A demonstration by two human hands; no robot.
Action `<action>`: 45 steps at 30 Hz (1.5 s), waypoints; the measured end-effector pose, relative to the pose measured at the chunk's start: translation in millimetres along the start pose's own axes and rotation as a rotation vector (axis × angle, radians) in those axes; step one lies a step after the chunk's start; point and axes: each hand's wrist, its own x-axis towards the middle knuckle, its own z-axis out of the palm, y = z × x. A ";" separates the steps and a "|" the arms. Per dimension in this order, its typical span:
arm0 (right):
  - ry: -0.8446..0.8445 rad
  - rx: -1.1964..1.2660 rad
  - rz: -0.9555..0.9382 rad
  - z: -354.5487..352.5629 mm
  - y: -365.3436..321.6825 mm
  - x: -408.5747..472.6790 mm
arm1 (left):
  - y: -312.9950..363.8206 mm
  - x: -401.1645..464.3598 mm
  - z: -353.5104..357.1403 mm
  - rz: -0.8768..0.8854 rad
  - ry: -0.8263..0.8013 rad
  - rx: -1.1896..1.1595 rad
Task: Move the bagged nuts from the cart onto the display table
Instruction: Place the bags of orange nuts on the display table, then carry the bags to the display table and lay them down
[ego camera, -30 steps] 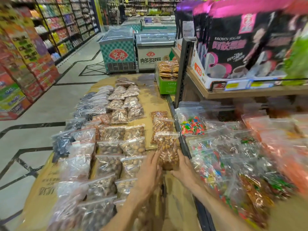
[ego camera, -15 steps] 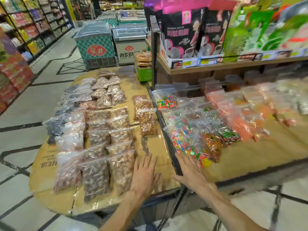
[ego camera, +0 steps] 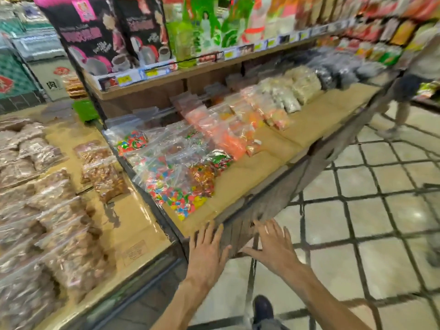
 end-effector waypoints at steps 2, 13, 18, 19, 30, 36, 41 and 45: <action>0.010 0.041 0.068 -7.2 41.0 -3.1 | 38.1 20.7 4.8 0.055 -0.022 -0.001; 0.131 0.126 0.366 -82.5 325.4 -4.8 | 319.8 163.2 37.8 0.306 -0.084 -0.061; 0.172 0.105 0.479 -116.4 448.6 0.9 | 444.4 224.4 50.0 0.419 -0.067 -0.021; 0.167 0.121 0.502 -122.5 468.9 2.9 | 464.7 238.4 56.6 0.449 -0.061 -0.019; 0.223 0.180 0.757 -187.8 662.1 84.7 | 660.4 428.9 92.1 0.702 -0.083 -0.026; 0.246 0.203 0.899 -243.2 759.4 157.1 | 775.9 554.5 65.6 0.831 -0.167 0.029; 0.275 0.228 1.017 -283.7 833.0 202.9 | 869.5 638.2 59.5 0.960 -0.237 0.051; 0.319 0.278 1.094 -301.5 898.2 226.9 | 945.3 685.1 65.3 1.035 -0.261 0.079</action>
